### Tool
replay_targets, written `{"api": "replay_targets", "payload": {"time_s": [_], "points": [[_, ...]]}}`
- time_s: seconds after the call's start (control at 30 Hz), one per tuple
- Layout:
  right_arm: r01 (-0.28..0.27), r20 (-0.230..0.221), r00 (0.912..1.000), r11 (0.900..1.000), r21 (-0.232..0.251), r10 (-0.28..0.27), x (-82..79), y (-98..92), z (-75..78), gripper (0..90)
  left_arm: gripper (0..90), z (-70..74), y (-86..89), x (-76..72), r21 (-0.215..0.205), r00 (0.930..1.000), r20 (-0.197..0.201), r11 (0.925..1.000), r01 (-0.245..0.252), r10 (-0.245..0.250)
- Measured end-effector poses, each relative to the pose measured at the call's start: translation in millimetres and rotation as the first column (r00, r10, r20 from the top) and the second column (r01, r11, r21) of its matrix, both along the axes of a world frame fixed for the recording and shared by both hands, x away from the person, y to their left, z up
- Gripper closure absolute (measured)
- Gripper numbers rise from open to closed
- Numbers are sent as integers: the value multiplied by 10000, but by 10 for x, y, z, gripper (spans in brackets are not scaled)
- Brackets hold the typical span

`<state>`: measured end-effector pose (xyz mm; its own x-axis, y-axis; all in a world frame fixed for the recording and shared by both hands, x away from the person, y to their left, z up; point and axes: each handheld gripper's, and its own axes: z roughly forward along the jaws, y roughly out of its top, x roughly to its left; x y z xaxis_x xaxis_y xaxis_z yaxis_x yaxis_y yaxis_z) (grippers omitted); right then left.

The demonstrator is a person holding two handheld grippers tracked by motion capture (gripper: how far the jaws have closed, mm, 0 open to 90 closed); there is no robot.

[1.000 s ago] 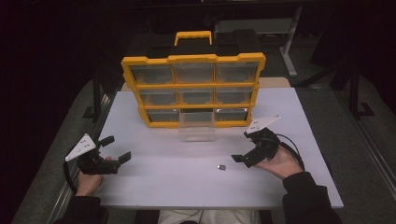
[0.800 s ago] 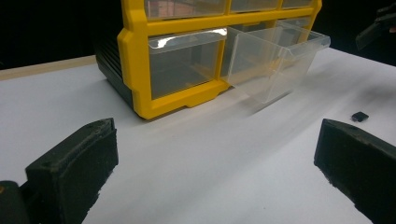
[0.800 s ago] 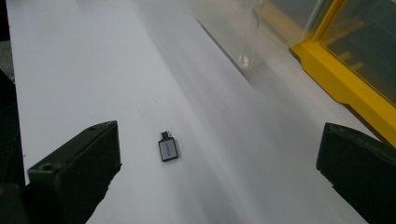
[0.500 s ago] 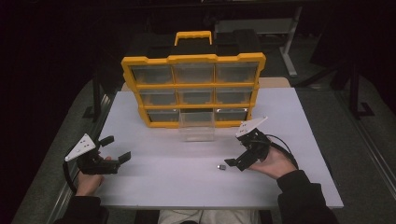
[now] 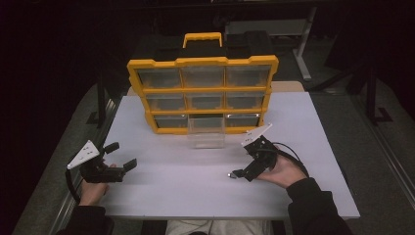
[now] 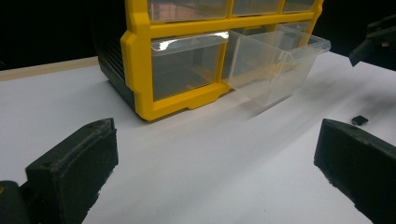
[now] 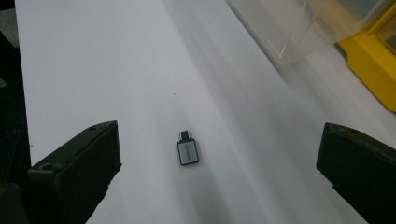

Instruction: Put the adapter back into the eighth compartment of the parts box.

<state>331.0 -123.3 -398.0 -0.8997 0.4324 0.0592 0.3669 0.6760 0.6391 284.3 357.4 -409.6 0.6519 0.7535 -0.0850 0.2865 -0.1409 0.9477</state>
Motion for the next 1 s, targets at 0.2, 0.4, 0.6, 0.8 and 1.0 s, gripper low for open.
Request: {"api": "replay_targets", "payload": {"time_s": [0.2,0.4,0.6,0.8,1.0], "points": [[-134,-181,9998,9997,-206,130,12,67,-55,0,0,0,-1,-1,7,10000,9,10000,5,-5],[-342,-297,9990,9984,-455,329,21,117,-103,0,0,1,0,-1,16,10000,10,10000,-7,7],[-535,-478,9976,9962,-683,503,21,166,-149,0,0,0,-4,-1,2,10000,-3,10000,-4,4],[-784,-673,9951,9929,-893,725,10,227,-196,0,0,0,-3,1,-3,10000,-26,10000,4,-4],[-1057,-843,9917,9882,-1105,966,1,295,-249,0,0,-1,-5,4,50,10000,-24,10000,35,-35]]}}
